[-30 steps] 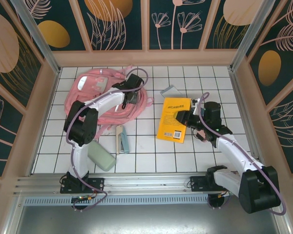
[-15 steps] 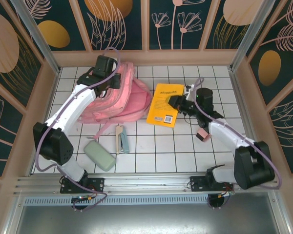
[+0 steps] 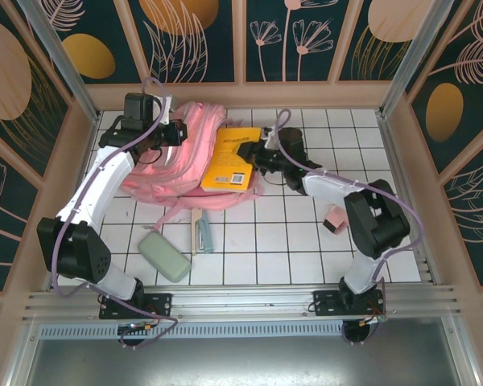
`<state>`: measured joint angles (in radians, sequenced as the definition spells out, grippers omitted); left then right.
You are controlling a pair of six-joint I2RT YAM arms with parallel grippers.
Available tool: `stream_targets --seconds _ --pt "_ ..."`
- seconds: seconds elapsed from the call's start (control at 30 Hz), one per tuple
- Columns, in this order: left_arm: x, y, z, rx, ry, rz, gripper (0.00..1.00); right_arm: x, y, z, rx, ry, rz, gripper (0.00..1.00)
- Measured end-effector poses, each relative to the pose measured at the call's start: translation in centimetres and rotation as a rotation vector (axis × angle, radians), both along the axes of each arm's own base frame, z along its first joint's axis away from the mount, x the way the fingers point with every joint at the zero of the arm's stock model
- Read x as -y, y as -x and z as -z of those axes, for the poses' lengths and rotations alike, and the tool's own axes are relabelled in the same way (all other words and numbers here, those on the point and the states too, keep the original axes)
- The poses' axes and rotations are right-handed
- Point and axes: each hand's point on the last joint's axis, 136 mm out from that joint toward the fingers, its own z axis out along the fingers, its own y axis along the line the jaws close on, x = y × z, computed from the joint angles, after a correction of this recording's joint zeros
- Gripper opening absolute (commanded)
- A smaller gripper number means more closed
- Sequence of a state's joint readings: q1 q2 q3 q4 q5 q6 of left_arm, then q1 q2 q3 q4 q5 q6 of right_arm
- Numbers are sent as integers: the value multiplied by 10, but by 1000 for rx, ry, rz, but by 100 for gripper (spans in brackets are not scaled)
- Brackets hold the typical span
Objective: Pack the student bag
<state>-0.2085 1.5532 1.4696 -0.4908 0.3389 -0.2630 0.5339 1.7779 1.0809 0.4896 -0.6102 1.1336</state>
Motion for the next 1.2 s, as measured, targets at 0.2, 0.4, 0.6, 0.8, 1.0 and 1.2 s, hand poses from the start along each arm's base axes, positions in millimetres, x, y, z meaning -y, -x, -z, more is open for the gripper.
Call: stream_targets --seconds 0.2,0.4,0.6,0.8,1.0,1.2 --pt "5 3 -3 -20 58 26 0 -37 -11 29 -75 7 -2 0" --pt "11 6 -10 -22 114 59 0 -48 -38 26 -71 -30 25 0" --pt "20 13 -19 -31 178 100 0 -66 -56 5 -36 -84 18 0" --pt "28 17 -27 -38 239 133 0 -102 -68 12 -27 -93 -8 0" --pt "33 16 -28 -51 276 150 0 -131 -86 53 -85 2 48 8" --pt "33 10 -28 -42 285 144 0 -160 -105 66 -98 52 75 39"
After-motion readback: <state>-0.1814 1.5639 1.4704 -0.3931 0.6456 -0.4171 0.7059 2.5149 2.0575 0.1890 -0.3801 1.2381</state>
